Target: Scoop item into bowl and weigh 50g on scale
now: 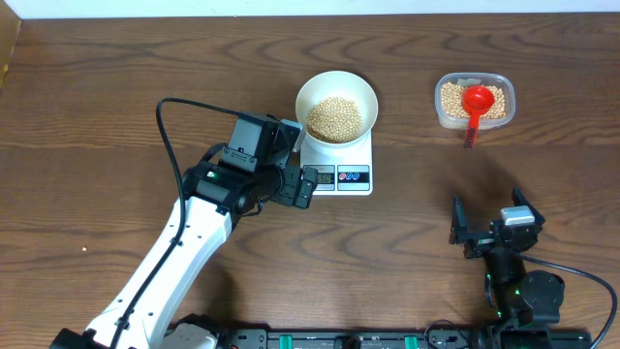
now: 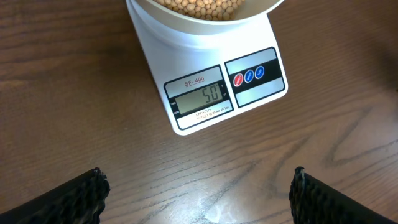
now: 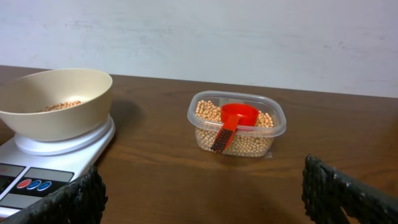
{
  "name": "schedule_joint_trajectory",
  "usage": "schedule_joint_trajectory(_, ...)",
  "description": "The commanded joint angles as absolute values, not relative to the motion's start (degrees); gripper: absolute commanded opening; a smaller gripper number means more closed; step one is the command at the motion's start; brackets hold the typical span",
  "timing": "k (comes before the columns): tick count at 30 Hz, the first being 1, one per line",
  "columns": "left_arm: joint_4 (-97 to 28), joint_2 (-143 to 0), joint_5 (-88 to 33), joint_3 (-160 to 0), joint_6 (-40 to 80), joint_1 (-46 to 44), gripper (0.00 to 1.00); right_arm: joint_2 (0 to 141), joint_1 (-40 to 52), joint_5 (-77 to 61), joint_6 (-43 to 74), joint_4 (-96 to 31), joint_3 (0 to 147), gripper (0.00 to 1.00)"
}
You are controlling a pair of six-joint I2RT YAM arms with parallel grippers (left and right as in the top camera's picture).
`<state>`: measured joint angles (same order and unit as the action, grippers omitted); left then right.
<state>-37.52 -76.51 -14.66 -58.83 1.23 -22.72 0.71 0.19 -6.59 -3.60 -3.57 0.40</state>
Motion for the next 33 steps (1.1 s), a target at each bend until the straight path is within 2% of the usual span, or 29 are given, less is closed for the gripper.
schedule_joint_trajectory(1,-37.67,-76.99,-14.06,-58.87,0.64,-22.85,0.95,0.3,0.84,-6.09,-3.92,-3.84,0.32,0.99)
schedule_joint_trajectory(33,-37.67,-76.97,-13.41,-58.87,0.64,-22.83,0.95,0.3,0.84,-6.09,-3.92,-3.84,0.32,0.99)
